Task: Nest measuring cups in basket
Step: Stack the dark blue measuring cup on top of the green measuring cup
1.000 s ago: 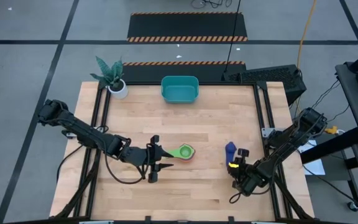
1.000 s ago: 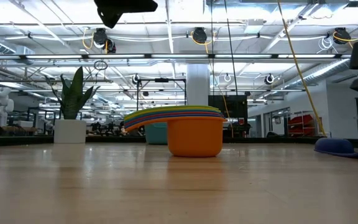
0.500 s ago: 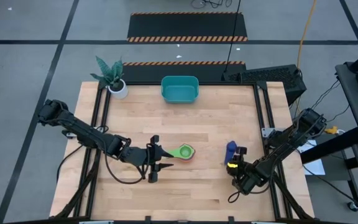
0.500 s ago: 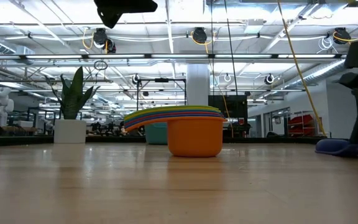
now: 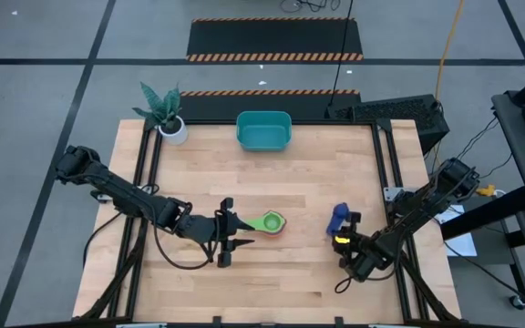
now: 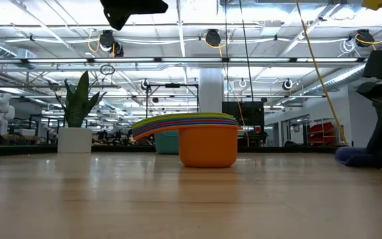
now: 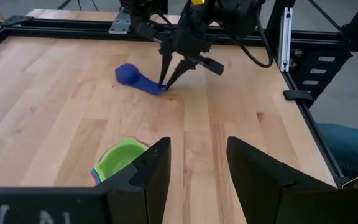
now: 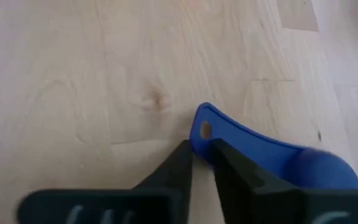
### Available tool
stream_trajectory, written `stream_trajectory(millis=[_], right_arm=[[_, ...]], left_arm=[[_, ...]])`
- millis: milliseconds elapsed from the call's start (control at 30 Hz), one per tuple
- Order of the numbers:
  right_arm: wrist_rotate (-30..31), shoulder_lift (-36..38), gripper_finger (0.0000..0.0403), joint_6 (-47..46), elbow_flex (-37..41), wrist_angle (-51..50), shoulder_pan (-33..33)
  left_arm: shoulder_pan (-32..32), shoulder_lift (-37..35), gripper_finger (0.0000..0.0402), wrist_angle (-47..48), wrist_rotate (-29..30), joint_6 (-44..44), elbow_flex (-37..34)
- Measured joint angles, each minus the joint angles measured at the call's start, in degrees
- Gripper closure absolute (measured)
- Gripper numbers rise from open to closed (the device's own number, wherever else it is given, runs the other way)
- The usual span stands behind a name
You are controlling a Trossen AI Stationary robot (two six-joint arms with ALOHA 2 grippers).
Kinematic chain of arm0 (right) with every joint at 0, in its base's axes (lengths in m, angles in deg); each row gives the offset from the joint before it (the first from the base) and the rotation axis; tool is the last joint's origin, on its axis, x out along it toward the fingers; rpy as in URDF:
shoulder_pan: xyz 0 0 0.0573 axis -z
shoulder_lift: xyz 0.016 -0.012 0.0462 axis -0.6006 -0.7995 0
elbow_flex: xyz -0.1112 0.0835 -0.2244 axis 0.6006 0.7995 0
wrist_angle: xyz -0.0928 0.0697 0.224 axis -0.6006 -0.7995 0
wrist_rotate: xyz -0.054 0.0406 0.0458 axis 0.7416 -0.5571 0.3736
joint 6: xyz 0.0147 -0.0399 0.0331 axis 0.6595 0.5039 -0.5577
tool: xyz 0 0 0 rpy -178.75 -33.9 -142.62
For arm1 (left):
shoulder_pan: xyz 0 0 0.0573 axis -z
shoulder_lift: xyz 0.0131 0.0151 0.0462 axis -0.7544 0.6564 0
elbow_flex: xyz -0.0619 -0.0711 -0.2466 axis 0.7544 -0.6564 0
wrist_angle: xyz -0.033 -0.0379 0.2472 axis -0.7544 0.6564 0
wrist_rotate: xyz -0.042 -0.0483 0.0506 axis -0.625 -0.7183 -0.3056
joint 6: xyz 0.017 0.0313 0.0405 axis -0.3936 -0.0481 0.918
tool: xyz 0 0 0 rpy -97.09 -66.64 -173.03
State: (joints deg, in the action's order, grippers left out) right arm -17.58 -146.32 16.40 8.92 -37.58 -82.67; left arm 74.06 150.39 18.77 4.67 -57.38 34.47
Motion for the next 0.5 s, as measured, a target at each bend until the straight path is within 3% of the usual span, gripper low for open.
stream_trajectory(millis=[100, 500], right_arm=[[0.3, -0.1, 0.0395, 1.1, -0.4, -0.3, 0.1], [1.2, 0.5, 0.0403, 2.5, -7.6, -4.7, 0.0]], left_arm=[[0.0, 0.0, 0.0243, 0.0, 0.0, 0.0, 0.0], [0.0, 0.0, 0.0243, -0.1, 0.0, 0.0, 0.0]])
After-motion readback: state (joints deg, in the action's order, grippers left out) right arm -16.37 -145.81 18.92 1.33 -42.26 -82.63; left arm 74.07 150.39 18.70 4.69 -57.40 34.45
